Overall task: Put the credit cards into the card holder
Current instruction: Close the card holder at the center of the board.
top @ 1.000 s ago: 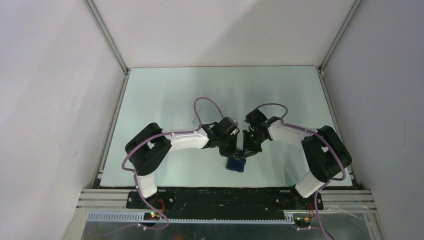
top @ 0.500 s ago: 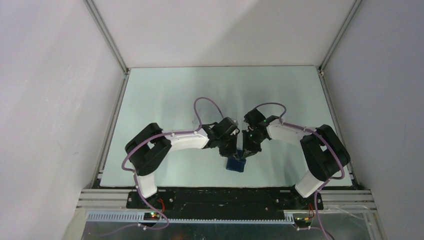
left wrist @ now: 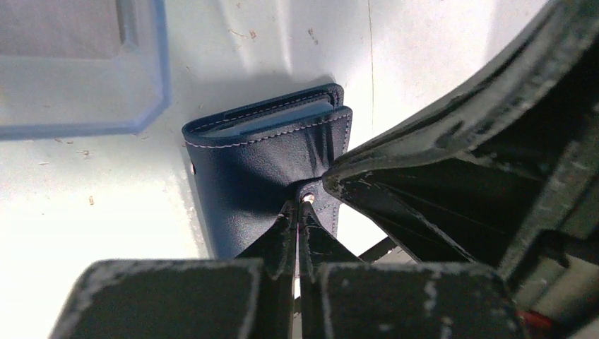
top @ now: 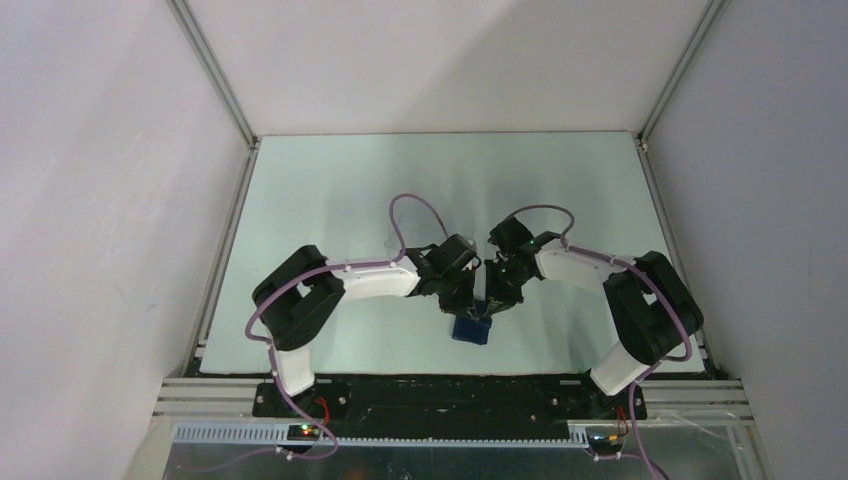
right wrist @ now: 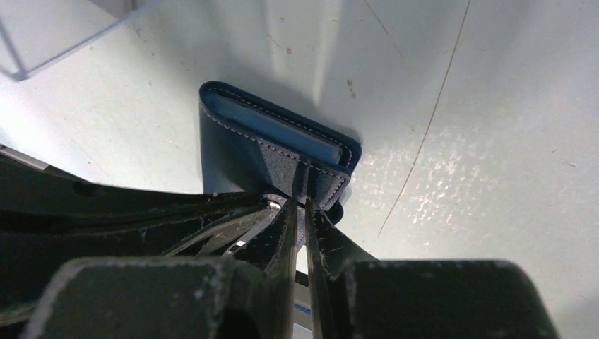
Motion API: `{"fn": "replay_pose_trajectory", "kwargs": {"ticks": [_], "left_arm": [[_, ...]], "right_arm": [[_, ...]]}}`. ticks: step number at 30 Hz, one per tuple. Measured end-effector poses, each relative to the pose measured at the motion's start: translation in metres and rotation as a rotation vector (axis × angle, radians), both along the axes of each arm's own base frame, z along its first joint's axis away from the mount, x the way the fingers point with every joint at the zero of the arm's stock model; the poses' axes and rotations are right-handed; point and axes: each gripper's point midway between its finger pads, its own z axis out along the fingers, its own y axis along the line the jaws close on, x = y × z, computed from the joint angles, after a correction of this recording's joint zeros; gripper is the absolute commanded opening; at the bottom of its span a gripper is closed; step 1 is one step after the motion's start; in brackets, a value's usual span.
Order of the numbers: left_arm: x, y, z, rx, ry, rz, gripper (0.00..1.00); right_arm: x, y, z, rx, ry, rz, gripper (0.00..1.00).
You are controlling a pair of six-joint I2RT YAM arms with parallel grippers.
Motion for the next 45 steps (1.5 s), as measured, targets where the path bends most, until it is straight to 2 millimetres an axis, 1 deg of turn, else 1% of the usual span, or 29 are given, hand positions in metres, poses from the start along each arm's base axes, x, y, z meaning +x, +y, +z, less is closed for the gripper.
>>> {"fn": "replay_pose_trajectory", "kwargs": {"ticks": [3,5,7,8,9,10,11,20,25,30,45], "left_arm": [[0.0,0.0,-0.001,0.001,0.001,0.001,0.0],[0.0,-0.001,-0.001,0.001,0.002,0.0,0.0],[-0.001,-0.001,-0.002,0.002,0.004,-0.001,0.0],[0.0,-0.001,-0.001,0.002,0.004,-0.001,0.0],[0.0,-0.002,-0.001,0.002,0.004,-0.001,0.0],[0.0,-0.002,-0.002,0.002,0.004,-0.001,0.0],[0.0,-0.002,-0.002,0.002,0.004,-0.001,0.0],[0.0,-0.002,-0.001,0.003,0.002,-0.001,0.0],[0.0,0.001,0.001,0.015,-0.009,0.004,0.0],[-0.002,0.007,0.001,0.041,-0.008,0.01,0.0],[-0.001,0.009,0.002,0.058,-0.008,0.01,0.0]], "right_arm": [[0.001,0.001,0.006,0.018,-0.021,0.003,0.13],[0.003,0.004,0.016,0.044,-0.047,0.005,0.12],[0.005,0.007,0.024,0.072,-0.071,0.008,0.09],[0.006,0.009,0.028,0.087,-0.084,0.011,0.06],[0.006,0.01,0.03,0.093,-0.088,0.012,0.04],[0.007,0.011,0.031,0.098,-0.09,0.014,0.0],[0.006,0.011,0.031,0.099,-0.089,0.016,0.0],[-0.005,0.014,0.019,0.061,-0.067,0.049,0.0],[-0.003,0.011,0.016,0.036,-0.074,0.041,0.0],[-0.001,0.003,-0.003,-0.027,-0.047,0.024,0.0],[0.001,0.003,-0.006,-0.049,-0.016,0.016,0.0]]}}
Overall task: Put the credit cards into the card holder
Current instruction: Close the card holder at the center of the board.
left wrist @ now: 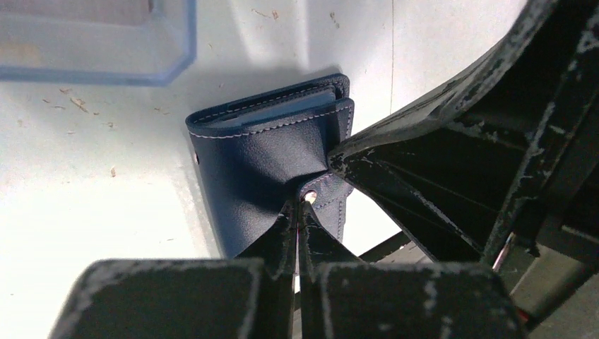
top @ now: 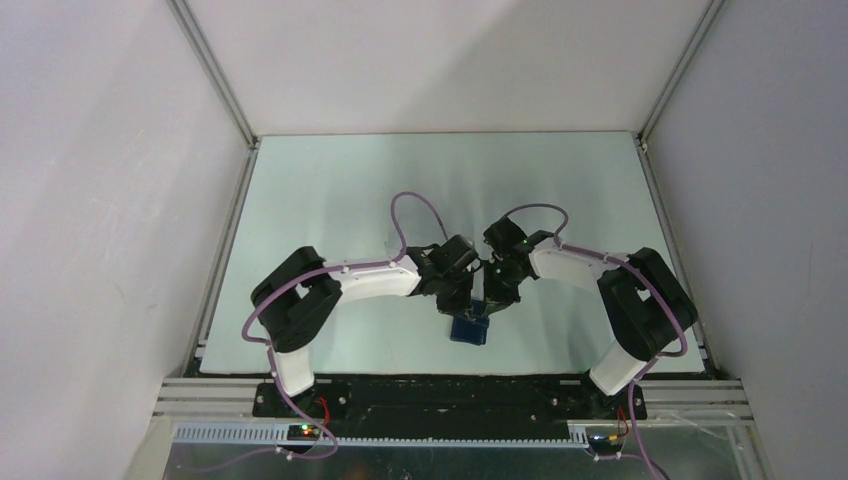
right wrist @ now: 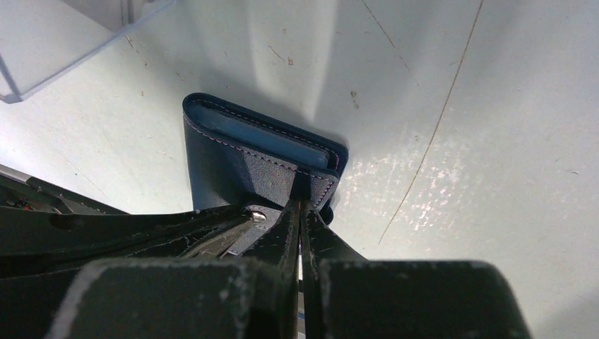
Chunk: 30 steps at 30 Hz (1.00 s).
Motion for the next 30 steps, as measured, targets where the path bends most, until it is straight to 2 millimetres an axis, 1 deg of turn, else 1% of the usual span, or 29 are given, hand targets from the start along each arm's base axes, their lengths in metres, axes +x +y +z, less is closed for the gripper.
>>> {"fn": "replay_pose_trajectory", "kwargs": {"ticks": [7,30], "left_arm": [[-0.0042,0.0016,-0.0006,0.015,0.005,-0.012,0.0],[-0.0054,-0.0009,-0.0003,0.051,0.0,-0.043,0.0]], "right_arm": [[-0.0001,-0.0001,-0.0001,-0.001,0.001,0.0,0.0],[0.0,0.0013,0.0021,0.037,0.01,0.001,0.0]]}}
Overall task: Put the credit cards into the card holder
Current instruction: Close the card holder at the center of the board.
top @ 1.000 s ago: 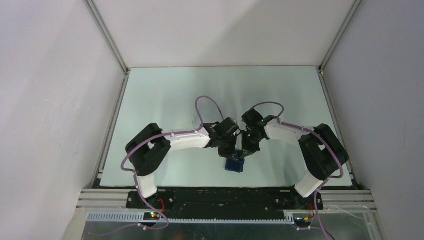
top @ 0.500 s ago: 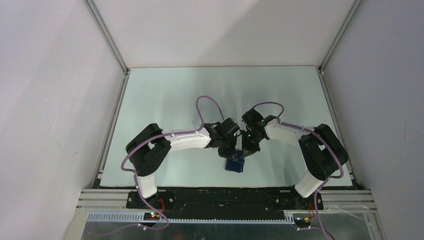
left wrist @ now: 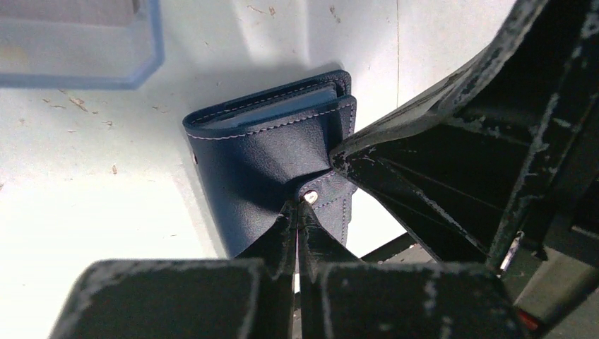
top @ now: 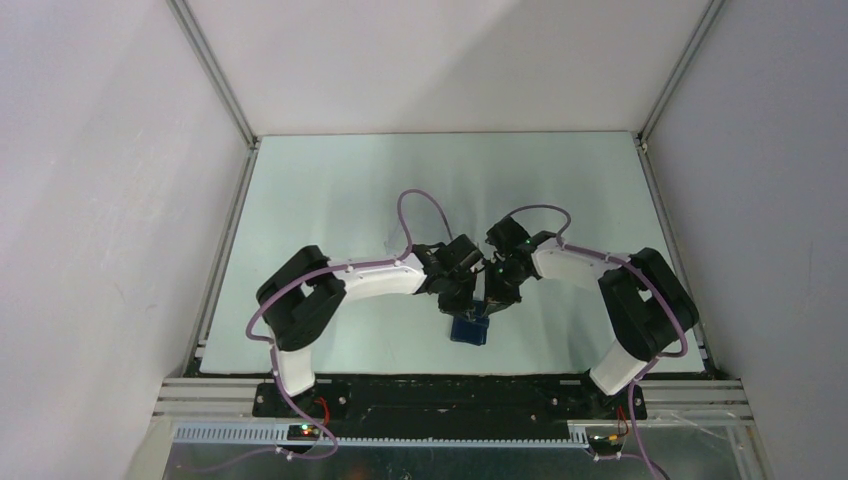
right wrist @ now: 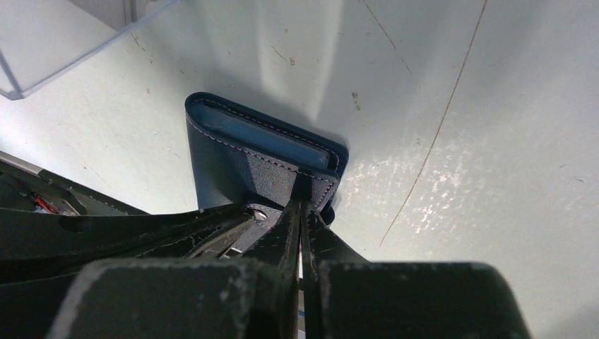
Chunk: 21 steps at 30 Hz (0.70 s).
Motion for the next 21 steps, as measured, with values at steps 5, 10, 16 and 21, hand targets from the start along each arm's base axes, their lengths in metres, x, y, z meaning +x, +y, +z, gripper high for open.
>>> {"fn": "replay_pose_trajectory", "kwargs": {"ticks": [5,10,16,21], "left_arm": [[-0.001,-0.001,0.0,0.0,0.0,-0.004,0.0],[-0.002,-0.004,-0.001,0.0,0.0,-0.009,0.0],[-0.002,-0.004,-0.001,0.0,0.0,-0.009,0.0],[-0.002,-0.004,-0.001,0.0,0.0,-0.01,0.0]], "right_arm": [[0.001,0.0,0.003,0.028,-0.012,-0.007,0.02],[0.004,0.0,0.021,0.09,-0.06,-0.022,0.03],[0.003,0.005,0.035,0.157,-0.097,-0.018,0.02],[-0.009,0.002,0.024,0.151,-0.057,-0.011,0.01]]}}
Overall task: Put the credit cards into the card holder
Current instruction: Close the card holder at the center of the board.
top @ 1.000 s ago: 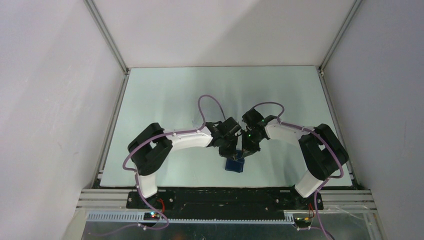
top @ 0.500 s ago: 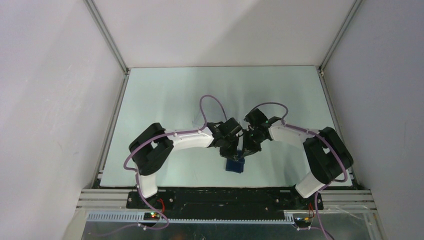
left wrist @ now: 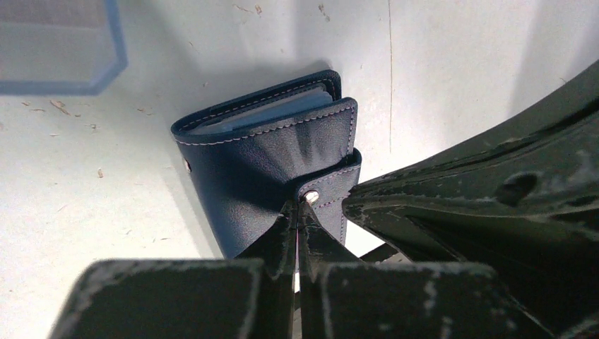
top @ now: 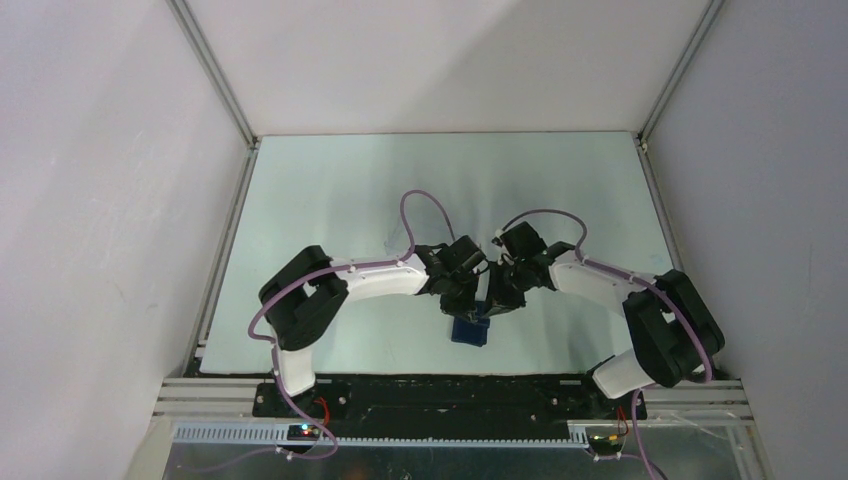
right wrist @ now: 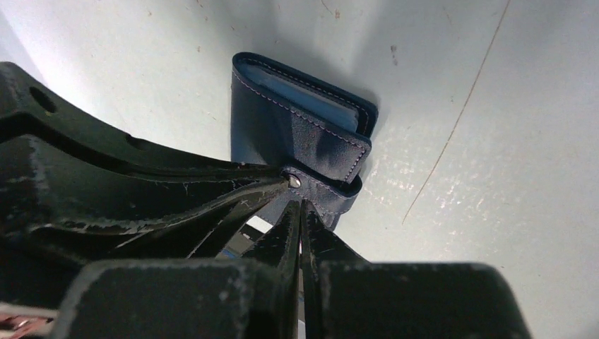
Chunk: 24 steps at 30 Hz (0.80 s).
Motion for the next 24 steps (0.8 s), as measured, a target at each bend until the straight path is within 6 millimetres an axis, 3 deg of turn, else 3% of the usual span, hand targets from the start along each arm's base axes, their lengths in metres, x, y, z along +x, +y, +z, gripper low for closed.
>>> {"fn": "replay_pose_trajectory", "kwargs": {"ticks": [24], "left_arm": [[-0.003,-0.001,-0.001,0.006,-0.001,-0.003,0.0]], "right_arm": [[-0.007,0.011,-0.021,-0.052,0.032,0.026,0.0]]}}
